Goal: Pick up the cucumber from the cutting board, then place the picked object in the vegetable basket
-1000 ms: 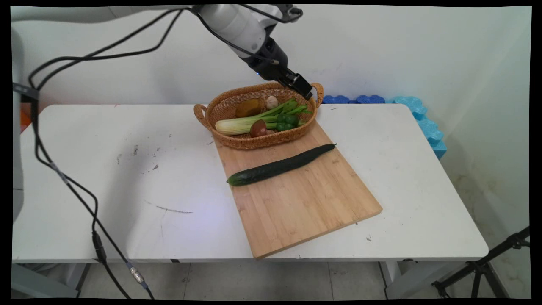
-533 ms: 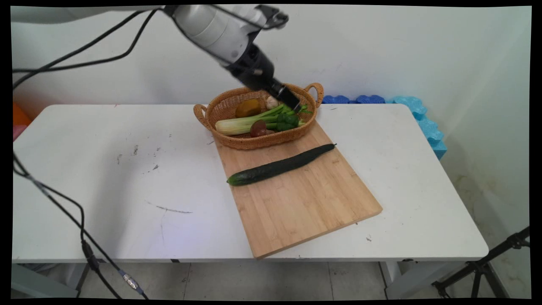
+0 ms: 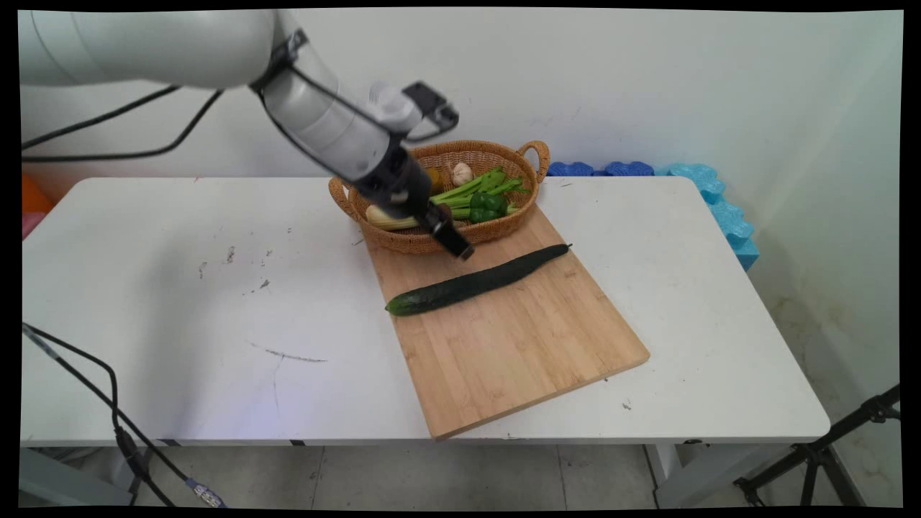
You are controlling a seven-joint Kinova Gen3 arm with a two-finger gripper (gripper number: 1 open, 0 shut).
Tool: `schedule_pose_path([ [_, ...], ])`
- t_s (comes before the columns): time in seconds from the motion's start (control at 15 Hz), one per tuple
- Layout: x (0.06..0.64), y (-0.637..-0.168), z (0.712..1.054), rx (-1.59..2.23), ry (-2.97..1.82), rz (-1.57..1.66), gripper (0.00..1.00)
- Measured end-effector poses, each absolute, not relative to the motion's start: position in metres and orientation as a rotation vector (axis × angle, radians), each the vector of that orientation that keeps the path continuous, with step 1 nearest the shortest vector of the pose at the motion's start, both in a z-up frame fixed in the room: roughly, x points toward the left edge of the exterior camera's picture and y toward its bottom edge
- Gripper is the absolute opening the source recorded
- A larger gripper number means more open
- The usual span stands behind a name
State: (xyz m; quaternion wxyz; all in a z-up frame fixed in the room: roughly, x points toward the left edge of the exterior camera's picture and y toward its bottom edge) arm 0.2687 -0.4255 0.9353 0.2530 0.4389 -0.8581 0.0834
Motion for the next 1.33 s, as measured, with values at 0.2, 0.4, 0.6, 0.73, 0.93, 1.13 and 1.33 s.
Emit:
schedule_pose_path([
  [0.2, 0.271, -0.416, 0.912, 1.207, -2.367, 0.232, 1.0],
  [0.4, 0.272, -0.413, 0.894, 1.219, -2.391, 0.248, 1.0],
  [0.6, 0.272, -0.415, 0.871, 1.233, -2.413, 0.276, 1.0],
  [0.73, 0.271, -0.417, 0.862, 1.236, -2.419, 0.286, 1.0],
  [0.93, 0.269, -0.42, 0.85, 1.238, -2.43, 0.304, 1.0],
  [1.13, 0.267, -0.423, 0.842, 1.231, -2.439, 0.309, 0.0],
  [1.33, 0.264, -0.422, 0.843, 1.211, -2.442, 0.301, 0.0],
])
